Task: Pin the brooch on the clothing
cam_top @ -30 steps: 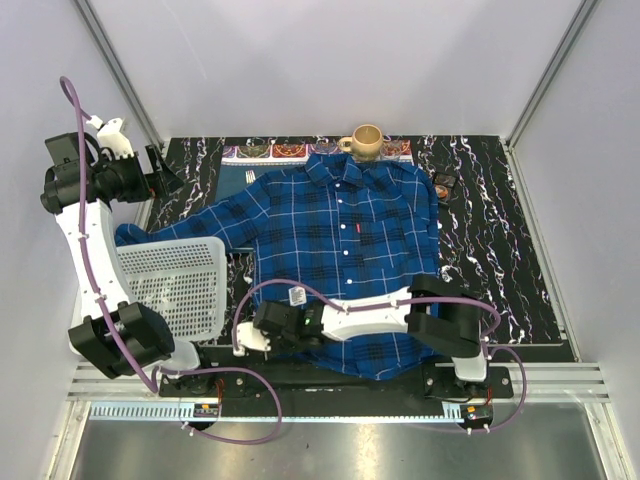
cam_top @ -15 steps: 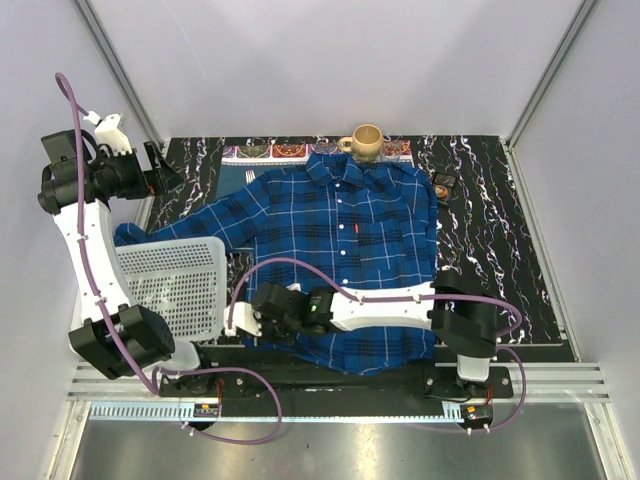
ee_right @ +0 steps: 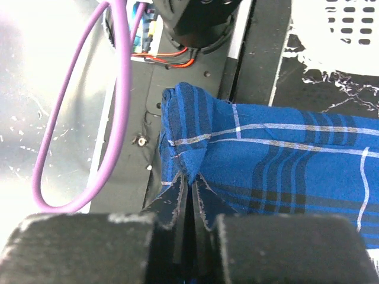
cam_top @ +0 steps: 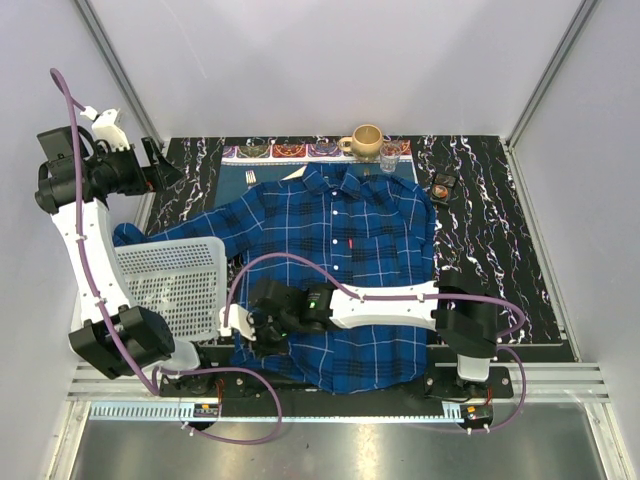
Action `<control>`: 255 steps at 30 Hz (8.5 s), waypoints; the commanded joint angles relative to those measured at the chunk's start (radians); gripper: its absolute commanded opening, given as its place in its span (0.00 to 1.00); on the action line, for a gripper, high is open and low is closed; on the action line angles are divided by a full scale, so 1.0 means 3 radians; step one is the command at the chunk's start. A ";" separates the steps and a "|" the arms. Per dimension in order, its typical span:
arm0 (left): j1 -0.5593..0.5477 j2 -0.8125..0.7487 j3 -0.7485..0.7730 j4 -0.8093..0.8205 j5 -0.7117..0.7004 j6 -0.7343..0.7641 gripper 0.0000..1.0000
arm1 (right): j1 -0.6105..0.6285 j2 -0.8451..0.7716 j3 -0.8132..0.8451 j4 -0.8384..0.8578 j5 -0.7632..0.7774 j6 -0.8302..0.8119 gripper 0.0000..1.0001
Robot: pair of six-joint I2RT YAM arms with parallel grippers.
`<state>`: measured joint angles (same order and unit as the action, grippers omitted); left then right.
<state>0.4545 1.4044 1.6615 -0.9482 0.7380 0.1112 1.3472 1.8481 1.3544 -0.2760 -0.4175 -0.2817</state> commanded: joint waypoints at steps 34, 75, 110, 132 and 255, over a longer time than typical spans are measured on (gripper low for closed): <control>-0.3803 -0.0309 -0.1902 0.1370 -0.0281 0.2170 0.84 | -0.4992 -0.0694 -0.0551 -0.2854 0.0226 -0.1014 0.55; -0.5989 0.2697 -0.0093 0.1484 -0.0803 0.3265 0.48 | -0.5027 -0.1042 -0.0844 -0.3150 0.0159 -0.1065 0.66; -0.5012 0.0273 -0.2225 0.2337 -0.0547 0.2462 0.29 | -0.4245 -0.0776 -0.1212 -0.2670 0.0021 -0.1096 0.72; -0.5969 0.1950 -0.0011 0.0794 -0.0614 0.4047 0.88 | -0.4710 -0.1144 -0.0813 -0.3273 -0.0158 -0.1250 0.71; -0.4461 -0.0400 -0.1324 0.2228 -0.1200 0.0683 0.99 | -0.5381 -0.0857 0.1539 -0.3469 0.0191 -0.1557 0.88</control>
<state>-0.9348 1.4754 1.3510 -0.3870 0.5385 0.4206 -0.3695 1.6825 1.7943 -1.2922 -0.1879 -0.8497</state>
